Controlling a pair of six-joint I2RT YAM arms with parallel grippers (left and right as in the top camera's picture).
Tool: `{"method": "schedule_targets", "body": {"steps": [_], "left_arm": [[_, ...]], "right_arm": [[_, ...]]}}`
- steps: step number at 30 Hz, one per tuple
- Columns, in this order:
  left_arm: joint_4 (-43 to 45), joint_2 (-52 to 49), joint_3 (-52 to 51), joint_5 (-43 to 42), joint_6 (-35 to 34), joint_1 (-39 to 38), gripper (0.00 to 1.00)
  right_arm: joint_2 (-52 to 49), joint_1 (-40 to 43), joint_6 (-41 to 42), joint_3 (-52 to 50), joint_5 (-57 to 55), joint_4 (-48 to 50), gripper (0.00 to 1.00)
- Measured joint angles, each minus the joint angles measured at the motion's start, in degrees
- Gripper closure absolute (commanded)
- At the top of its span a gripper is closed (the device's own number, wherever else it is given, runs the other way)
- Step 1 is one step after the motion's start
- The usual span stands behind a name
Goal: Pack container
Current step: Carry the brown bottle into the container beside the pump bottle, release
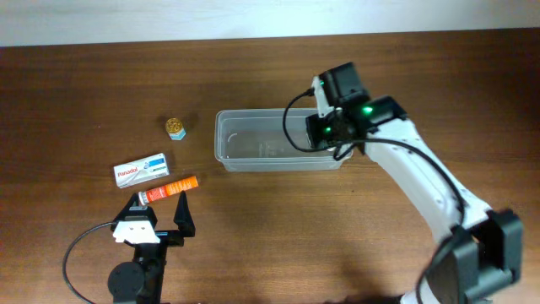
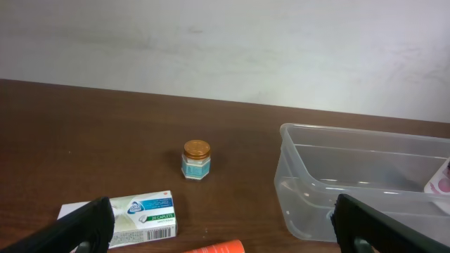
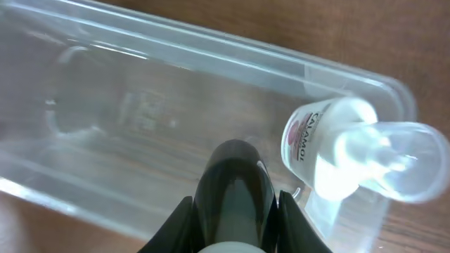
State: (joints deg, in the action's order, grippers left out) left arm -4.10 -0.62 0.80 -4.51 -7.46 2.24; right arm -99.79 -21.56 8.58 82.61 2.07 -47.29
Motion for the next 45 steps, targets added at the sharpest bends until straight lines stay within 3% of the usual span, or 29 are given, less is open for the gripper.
{"method": "schedule_targets", "body": {"steps": [18, 45], "left_arm": [[0.00, 0.00, 0.00, 0.00, 0.00, 0.00, 0.01], [0.00, 0.00, 0.00, 0.00, 0.00, 0.00, 0.01]], "right_arm": [[-9.22, -0.24, 12.20, 0.00, -8.33, 2.12, 0.78], [-11.17, -0.24, 14.16, 0.00, -9.70, 3.67, 0.78]]}}
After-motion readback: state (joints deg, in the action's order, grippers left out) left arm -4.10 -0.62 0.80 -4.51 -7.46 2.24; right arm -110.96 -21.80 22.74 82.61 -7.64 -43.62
